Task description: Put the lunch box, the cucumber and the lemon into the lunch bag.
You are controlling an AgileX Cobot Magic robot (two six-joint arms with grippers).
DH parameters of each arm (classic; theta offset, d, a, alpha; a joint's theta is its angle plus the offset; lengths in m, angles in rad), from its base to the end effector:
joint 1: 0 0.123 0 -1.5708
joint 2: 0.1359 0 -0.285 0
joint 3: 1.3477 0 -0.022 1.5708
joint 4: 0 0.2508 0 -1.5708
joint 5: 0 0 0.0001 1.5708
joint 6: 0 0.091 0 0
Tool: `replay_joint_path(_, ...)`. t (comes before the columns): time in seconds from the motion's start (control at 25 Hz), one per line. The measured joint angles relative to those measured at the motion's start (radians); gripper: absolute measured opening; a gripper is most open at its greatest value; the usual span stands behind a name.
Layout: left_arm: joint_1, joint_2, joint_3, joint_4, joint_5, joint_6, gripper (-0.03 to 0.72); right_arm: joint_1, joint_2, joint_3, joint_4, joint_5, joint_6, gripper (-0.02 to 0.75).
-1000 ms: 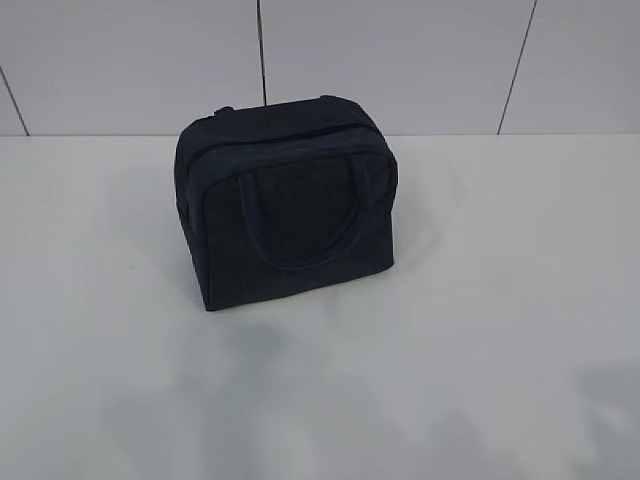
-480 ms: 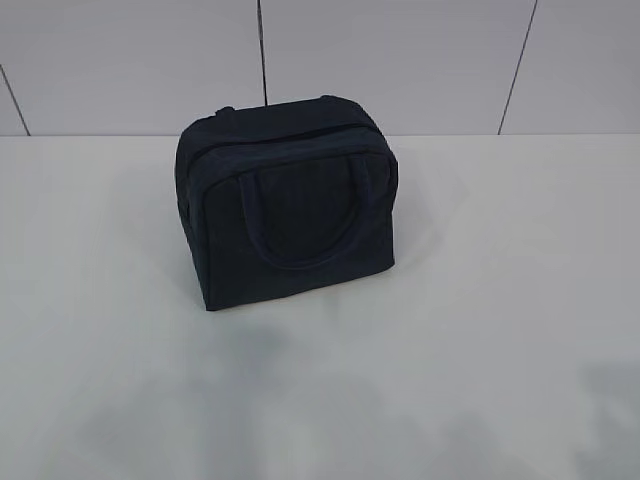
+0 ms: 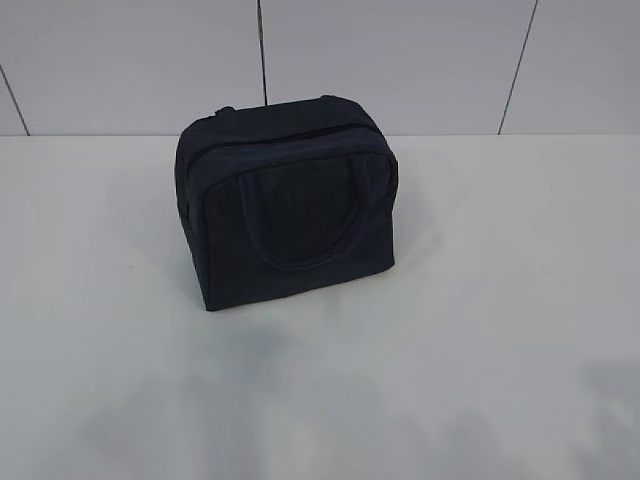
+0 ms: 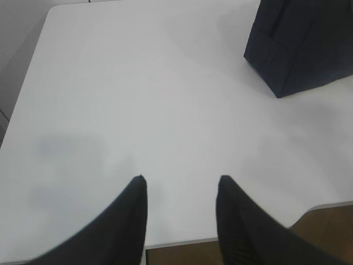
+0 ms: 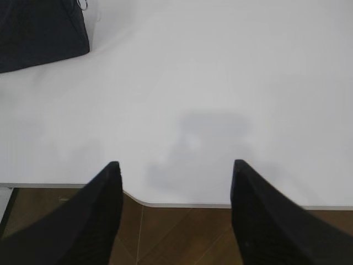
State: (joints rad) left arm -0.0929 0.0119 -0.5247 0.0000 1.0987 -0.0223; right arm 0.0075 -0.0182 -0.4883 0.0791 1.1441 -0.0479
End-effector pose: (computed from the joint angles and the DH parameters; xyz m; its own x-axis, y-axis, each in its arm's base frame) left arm -0.0074 0.0007 0.2811 -0.4782 0.0222 -0.8780 0.0821 0.9964 -0.0196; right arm -0.0101 0.0065 0.2675 -0.5209 -0.0190 -0.8534 -0.0767 0.9967 0.0247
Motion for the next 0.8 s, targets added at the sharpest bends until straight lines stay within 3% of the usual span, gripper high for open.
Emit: replay_joint_path(0.8, 0.000, 0.000, 0.000, 0.000, 0.000, 0.000, 0.276, 0.000, 0.000, 0.000, 0.000, 0.000, 0.002, 0.463)
